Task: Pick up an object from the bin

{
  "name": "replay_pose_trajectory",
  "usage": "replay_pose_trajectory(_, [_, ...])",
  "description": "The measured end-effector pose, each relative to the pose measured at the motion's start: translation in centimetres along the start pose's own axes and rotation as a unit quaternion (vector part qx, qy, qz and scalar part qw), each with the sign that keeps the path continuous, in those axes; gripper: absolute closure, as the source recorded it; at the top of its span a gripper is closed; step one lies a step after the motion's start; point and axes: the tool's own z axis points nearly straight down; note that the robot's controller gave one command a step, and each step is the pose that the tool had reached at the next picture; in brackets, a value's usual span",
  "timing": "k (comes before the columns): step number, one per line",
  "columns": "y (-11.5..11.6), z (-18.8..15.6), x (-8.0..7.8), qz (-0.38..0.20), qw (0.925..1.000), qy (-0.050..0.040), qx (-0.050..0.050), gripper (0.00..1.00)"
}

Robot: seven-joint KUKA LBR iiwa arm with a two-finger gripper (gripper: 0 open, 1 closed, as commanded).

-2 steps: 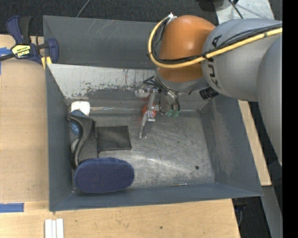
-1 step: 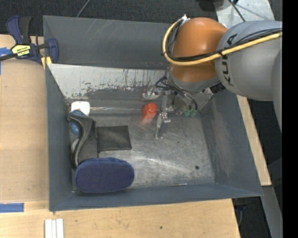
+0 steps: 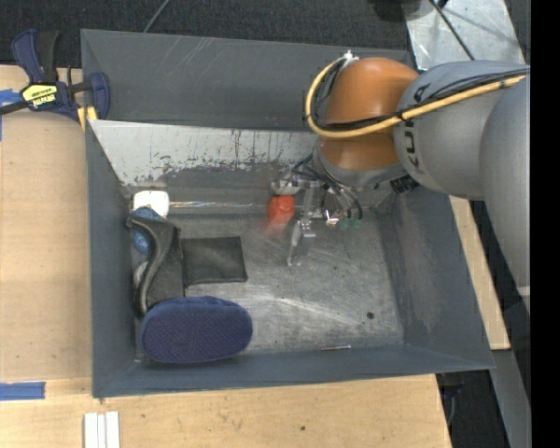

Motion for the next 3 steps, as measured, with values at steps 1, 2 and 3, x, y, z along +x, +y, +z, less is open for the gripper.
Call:
replay_pose_trajectory(1, [-0.2, 0.0, 0.0, -0.053, 0.9986, -0.0004, 0.002, 0.0])
replay_pose_trajectory(2, [-0.2, -0.3, -0.3, -0.053, 0.9986, -0.0058, 0.002, 1.0])
replay_pose_trajectory(3, [0.5, -11.4, 2.0, -0.169, 0.9857, 0.0039, 0.002, 1.0])
